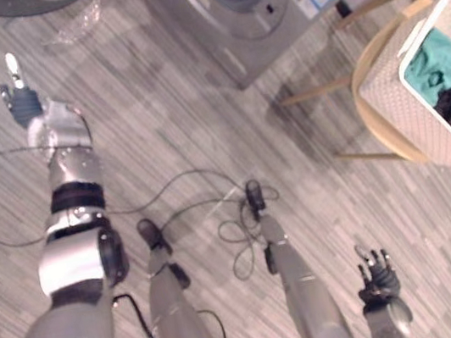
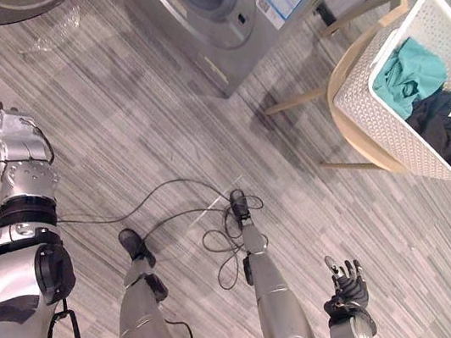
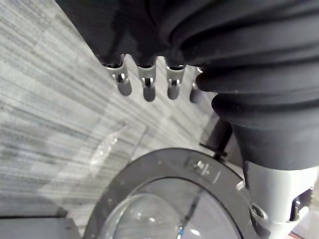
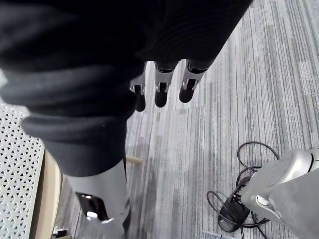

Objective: Pick up the laundry basket with both hands and put the clothes into the washing machine.

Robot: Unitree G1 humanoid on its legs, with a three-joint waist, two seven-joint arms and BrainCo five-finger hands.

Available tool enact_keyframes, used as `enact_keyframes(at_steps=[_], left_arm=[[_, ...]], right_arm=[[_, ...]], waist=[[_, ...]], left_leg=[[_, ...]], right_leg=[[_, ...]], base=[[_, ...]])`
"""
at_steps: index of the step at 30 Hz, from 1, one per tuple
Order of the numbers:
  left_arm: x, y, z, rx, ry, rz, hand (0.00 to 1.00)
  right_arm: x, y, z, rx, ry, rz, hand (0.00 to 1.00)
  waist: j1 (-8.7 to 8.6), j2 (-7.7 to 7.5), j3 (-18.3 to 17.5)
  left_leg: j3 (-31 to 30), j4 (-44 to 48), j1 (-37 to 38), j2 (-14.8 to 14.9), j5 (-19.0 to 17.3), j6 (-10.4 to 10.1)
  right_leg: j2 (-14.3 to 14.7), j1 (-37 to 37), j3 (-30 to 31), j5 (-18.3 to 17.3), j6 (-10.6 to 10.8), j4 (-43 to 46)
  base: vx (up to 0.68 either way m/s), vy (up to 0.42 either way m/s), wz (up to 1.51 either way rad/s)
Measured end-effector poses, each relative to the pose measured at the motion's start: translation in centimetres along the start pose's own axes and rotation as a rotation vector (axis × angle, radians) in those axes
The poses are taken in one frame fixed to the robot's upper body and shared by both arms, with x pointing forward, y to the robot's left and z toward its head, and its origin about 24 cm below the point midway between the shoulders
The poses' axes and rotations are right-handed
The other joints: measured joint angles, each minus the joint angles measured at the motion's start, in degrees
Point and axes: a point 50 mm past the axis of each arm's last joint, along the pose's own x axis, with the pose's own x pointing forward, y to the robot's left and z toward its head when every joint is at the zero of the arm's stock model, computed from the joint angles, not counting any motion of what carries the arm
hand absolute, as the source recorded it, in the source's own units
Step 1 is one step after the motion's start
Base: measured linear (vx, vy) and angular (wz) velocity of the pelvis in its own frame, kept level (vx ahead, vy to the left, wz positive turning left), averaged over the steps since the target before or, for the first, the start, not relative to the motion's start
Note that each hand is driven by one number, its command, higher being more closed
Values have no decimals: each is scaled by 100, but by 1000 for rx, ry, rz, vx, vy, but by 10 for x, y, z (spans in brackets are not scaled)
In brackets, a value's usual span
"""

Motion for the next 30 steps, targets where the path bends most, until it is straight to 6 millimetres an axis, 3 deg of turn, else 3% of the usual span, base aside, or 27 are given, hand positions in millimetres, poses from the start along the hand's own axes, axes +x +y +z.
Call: enact_keyframes(at_steps=[4, 10, 15, 16, 18, 21, 25, 26, 30], left_arm=[[-3, 18, -13, 55, 31, 8, 0], [-35, 78, -67, 123, 173, 48, 0], [-108, 154, -133, 325, 405, 79, 0], [-136, 177, -149, 381, 490, 93, 0], [-168, 207, -163, 434, 594, 137, 0], [-220, 258, -173, 544, 765, 248, 0], [-291, 304, -178, 657, 1031, 348, 0], [-302, 309, -178, 674, 1066, 354, 0], [-315, 318, -174, 774, 1155, 280, 0]], right_arm=[[5, 0, 3, 12, -4, -17, 0], [15, -4, 14, -28, -28, -35, 0], [20, -16, 10, -96, 20, -87, 0], [20, -22, 7, -133, 44, -107, 0], [20, -30, 2, -146, 75, -147, 0], [24, -33, -6, -192, 139, -176, 0], [28, -35, -16, -228, 212, -220, 0], [27, -37, -18, -225, 228, -234, 0], [22, -47, -30, -233, 303, -284, 0]], waist=[[8, -9, -5], [52, -2, -22], [227, 197, -460], [315, 294, -618], [332, 431, -887], [334, 629, -1137], [351, 779, -1340], [344, 803, -1398], [451, 809, -1696]], left_leg=[[63, -109, 275, -43, 33, 47], [163, -361, 1097, -290, 49, 107], [188, -528, 1728, -640, -39, 253], [180, -628, 1962, -774, -55, 281], [144, -803, 2143, -940, -22, 323], [42, -1055, 2477, -1181, 20, 384], [40, -1308, 2877, -1370, 37, 408], [22, -1356, 2938, -1386, 39, 405], [15, -1554, 3287, -1437, 19, 364]], right_leg=[[-19, 183, 18, -58, 4, 21], [-186, 605, 16, -533, 33, 594], [-484, 1094, -43, -911, 120, 871], [-604, 1294, -94, -993, 141, 897], [-765, 1480, -174, -1133, 104, 887], [-982, 1852, -272, -1216, 69, 679], [-1136, 2307, -273, -1207, 56, 344], [-1149, 2407, -286, -1199, 45, 275], [-1165, 2773, -288, -1177, 14, 11]], base=[[-3, 7, 2], [23, 41, 14], [58, 57, 26], [51, 86, 26], [46, 85, 38], [37, 65, 23], [28, 50, 8], [33, 35, 6], [13, 7, 0]])
